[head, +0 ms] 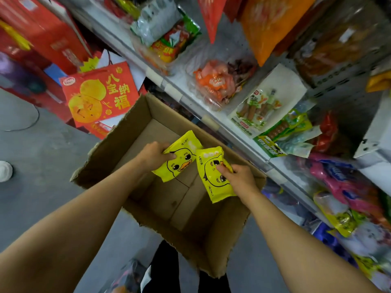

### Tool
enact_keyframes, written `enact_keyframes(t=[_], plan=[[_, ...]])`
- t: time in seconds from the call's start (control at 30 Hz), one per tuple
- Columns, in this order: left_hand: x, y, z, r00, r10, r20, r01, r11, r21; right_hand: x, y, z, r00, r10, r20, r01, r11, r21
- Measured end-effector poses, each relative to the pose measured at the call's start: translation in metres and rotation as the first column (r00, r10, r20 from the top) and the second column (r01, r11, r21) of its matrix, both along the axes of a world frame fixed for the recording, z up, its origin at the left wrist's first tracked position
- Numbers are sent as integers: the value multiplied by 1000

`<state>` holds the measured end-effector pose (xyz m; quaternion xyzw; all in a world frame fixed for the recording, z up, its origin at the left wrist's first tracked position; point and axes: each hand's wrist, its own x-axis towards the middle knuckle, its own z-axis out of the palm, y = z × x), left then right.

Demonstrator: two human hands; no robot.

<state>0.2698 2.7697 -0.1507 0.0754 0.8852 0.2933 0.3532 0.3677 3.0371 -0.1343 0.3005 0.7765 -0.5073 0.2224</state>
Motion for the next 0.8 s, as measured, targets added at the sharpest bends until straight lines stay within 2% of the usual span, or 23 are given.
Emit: enact_keyframes(t=[0.17, 0.3, 0.53, 0.8], plan=[[14, 19, 54, 1000, 29, 9, -29, 998, 64, 18, 19, 44, 997, 66, -30, -60, 984, 169], [30, 38, 95, 998, 23, -57, -19, 998, 62, 44, 41, 85, 998, -7, -67, 10, 999, 46], [88, 107, 168, 981, -73, -179, 91, 991, 93, 113, 99, 157, 960, -118, -255, 106, 992, -63], [192, 231, 244, 935, -198, -294, 250, 957, 149, 250, 204, 230, 841, -297, -453, 306, 951, -55]])
